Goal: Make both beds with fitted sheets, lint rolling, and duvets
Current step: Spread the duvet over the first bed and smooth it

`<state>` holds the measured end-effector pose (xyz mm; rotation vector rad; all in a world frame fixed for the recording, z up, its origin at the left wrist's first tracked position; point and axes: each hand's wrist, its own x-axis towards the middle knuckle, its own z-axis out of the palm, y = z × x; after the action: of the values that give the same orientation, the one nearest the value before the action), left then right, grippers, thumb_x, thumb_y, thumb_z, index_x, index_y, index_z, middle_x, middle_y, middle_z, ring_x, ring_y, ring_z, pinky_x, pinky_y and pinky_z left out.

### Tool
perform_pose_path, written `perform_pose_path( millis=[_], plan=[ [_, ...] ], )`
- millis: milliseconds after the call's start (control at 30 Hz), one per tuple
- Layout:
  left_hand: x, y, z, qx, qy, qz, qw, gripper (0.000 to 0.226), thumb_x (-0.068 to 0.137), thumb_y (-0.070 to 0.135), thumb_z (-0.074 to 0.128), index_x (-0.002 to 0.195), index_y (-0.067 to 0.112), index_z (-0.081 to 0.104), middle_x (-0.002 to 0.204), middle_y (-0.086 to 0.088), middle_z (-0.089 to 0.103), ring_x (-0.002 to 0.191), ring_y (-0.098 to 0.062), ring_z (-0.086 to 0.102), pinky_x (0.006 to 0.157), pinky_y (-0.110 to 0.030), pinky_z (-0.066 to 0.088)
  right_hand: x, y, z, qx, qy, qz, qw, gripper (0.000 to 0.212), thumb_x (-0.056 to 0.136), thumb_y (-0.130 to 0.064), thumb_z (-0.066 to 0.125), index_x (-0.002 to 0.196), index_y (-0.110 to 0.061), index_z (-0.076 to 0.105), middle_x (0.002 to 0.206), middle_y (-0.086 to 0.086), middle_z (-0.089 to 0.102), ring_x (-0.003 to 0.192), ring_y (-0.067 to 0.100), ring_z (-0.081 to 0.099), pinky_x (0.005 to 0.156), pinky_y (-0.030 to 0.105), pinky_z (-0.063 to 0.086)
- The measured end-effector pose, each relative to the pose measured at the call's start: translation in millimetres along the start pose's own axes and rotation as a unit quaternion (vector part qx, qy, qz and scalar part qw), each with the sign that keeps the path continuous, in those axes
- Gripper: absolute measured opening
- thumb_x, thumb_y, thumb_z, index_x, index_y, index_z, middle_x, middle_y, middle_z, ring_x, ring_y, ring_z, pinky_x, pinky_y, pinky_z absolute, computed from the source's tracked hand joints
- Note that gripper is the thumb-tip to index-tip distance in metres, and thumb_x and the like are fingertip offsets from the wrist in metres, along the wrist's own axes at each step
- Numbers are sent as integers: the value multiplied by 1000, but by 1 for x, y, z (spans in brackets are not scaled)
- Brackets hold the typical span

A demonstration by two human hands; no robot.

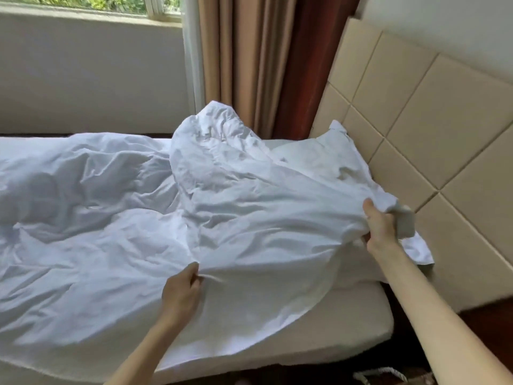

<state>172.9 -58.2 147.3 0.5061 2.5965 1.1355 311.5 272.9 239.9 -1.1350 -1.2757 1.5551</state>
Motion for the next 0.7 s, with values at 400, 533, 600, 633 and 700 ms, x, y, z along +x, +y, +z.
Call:
perform_pose_path(
  millis=[400, 533, 600, 633, 700],
  plan=[
    [-59, 200, 131, 61, -149, 156, 974, 8, 79, 18, 42, 71, 17, 41, 74, -1, 54, 76, -24, 51, 61, -32, 35, 20, -129, -239, -19, 235, -55, 970, 42, 91, -23, 61, 127, -2, 53, 112, 3, 57, 107, 19, 56, 93, 33, 47],
    [-80, 164, 198, 147, -240, 76, 956, 22, 84, 10, 40, 67, 24, 37, 89, 6, 51, 97, -19, 54, 68, -27, 35, 9, -66, -282, -63, 215, 21, 974, 38, 96, -17, 53, 129, 3, 51, 115, 9, 55, 110, 24, 53, 90, 34, 43],
    [-87, 136, 212, 190, -252, 24, 949, 20, 85, 11, 39, 69, 23, 39, 93, 5, 53, 95, -19, 54, 68, -27, 36, 10, -23, -290, -87, 199, 88, 972, 40, 96, -20, 53, 130, 2, 49, 125, 13, 55, 116, 30, 53, 94, 38, 44],
    [-90, 121, 215, 211, -257, 4, 943, 20, 86, 12, 38, 69, 22, 39, 94, 4, 54, 92, -18, 54, 67, -27, 37, 8, -3, -292, -92, 194, 126, 969, 42, 96, -21, 53, 131, 1, 48, 129, 16, 54, 116, 33, 53, 95, 41, 44],
    [-97, 93, 217, 236, -274, -12, 932, 23, 87, 11, 38, 66, 21, 37, 86, 4, 52, 88, -18, 54, 63, -27, 37, 2, 34, -297, -102, 203, 189, 955, 46, 96, -22, 53, 134, 2, 44, 130, 21, 53, 116, 37, 53, 96, 45, 46]
  ],
)
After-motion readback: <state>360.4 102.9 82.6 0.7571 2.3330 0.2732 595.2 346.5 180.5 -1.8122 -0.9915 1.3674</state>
